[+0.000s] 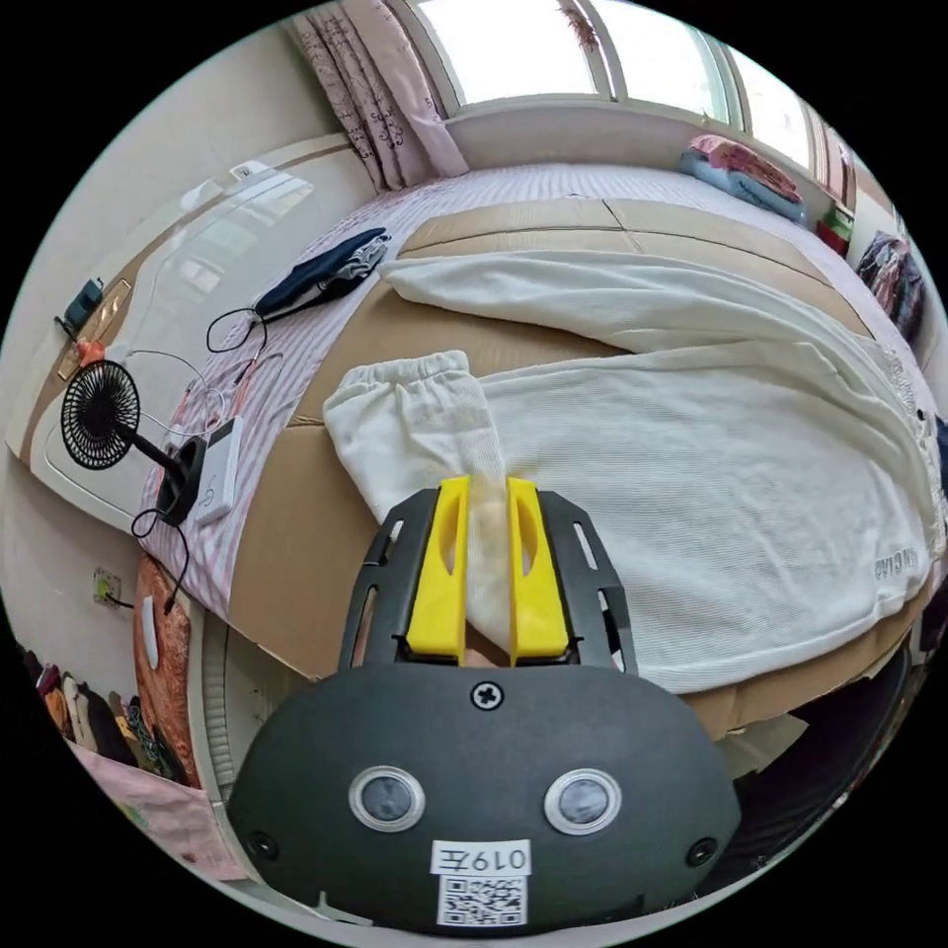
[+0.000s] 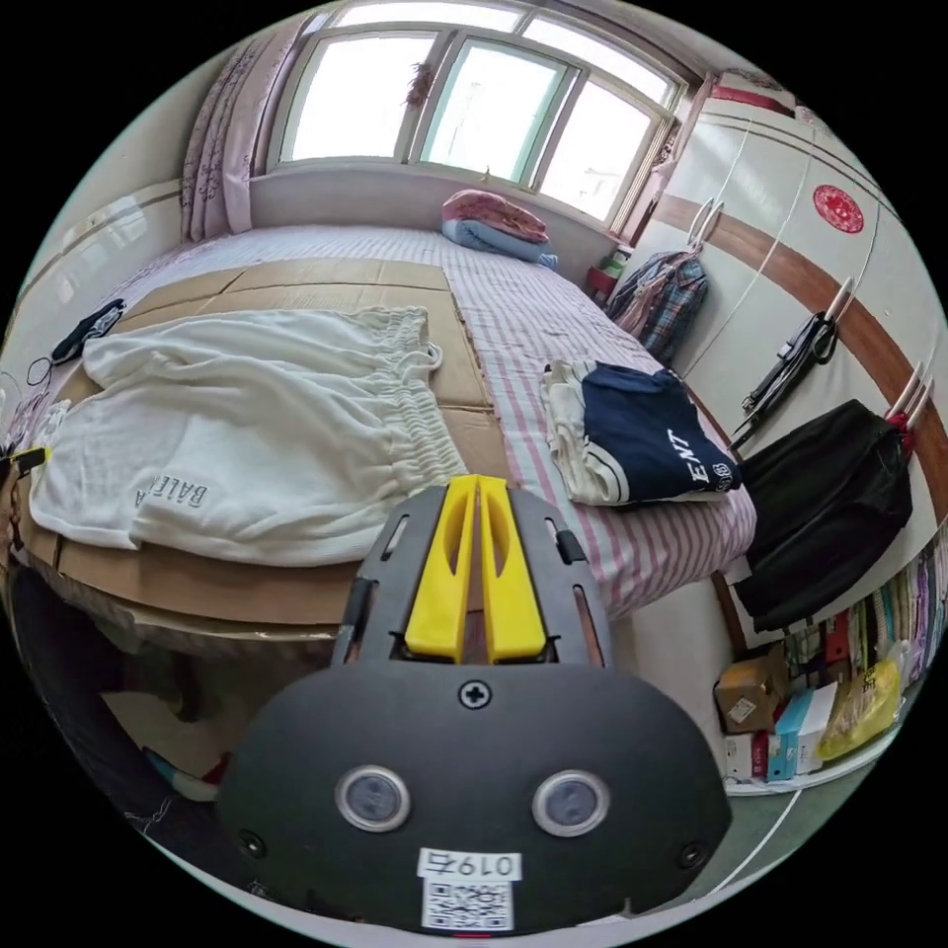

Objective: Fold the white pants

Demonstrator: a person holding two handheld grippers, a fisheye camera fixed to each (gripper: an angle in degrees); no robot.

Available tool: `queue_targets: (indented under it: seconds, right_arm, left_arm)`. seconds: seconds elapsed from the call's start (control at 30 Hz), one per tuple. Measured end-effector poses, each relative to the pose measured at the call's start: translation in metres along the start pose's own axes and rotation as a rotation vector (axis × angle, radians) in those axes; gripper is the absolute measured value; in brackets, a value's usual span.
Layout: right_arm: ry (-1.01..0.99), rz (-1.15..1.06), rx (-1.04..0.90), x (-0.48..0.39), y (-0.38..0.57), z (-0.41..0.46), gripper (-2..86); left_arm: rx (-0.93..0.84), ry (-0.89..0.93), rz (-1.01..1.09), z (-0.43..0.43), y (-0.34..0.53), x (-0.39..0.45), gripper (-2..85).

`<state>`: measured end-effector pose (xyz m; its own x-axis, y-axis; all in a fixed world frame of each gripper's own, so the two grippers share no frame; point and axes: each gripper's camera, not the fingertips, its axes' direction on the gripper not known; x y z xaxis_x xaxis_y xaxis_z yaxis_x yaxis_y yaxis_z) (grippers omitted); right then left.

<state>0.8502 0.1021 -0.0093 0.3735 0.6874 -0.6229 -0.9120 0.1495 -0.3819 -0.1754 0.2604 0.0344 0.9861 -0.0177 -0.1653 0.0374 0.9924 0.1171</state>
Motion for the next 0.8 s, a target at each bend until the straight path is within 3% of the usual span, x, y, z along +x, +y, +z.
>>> queue_targets:
  seconds: [0.07, 0.2, 0.3, 0.37, 0.47, 0.57, 0.6, 0.73, 0.8]
  right_arm:
    - [0.029, 0.017, 0.049, 0.004, 0.013, -0.003, -0.8]
    - [-0.136, 0.004, 0.153, -0.003, 0.030, 0.000, -0.9]
    - [-0.134, -0.056, 0.136, -0.026, 0.035, 0.018, -1.0]
    - [-0.124, -0.101, 0.131, -0.037, 0.038, 0.029, -1.0]
    - [-0.122, -0.144, 0.111, -0.047, 0.039, 0.051, -1.0]
    - [-0.117, -0.165, 0.072, -0.045, 0.041, 0.069, -0.9]
    - [-0.124, -0.159, 0.082, -0.042, 0.045, 0.071, -0.9]
    - [-0.135, -0.144, 0.114, -0.038, 0.067, 0.078, -0.3]
    - [-0.126, -0.162, 0.115, -0.041, 0.083, 0.086, 1.4]
  left_arm:
    - [0.033, 0.088, -0.064, -0.008, 0.007, -0.016, 3.1]
    - [0.151, 0.242, -0.409, -0.033, 0.053, -0.090, 1.9]
    - [0.183, 0.420, -0.665, -0.037, 0.109, -0.140, 1.7]
    - [0.183, 0.433, -0.723, -0.040, 0.135, -0.149, 1.5]
    - [0.145, 0.310, -0.772, -0.053, 0.159, -0.147, 1.5]
    - [0.295, 0.246, -0.594, -0.085, 0.145, -0.123, 2.0]
    - [0.323, 0.172, -0.439, -0.098, 0.124, -0.098, 2.6]
    - [0.273, -0.104, 0.092, -0.111, 0.049, 0.008, 5.3]
    - [0.258, -0.143, 0.226, -0.104, 0.034, 0.042, 5.9]
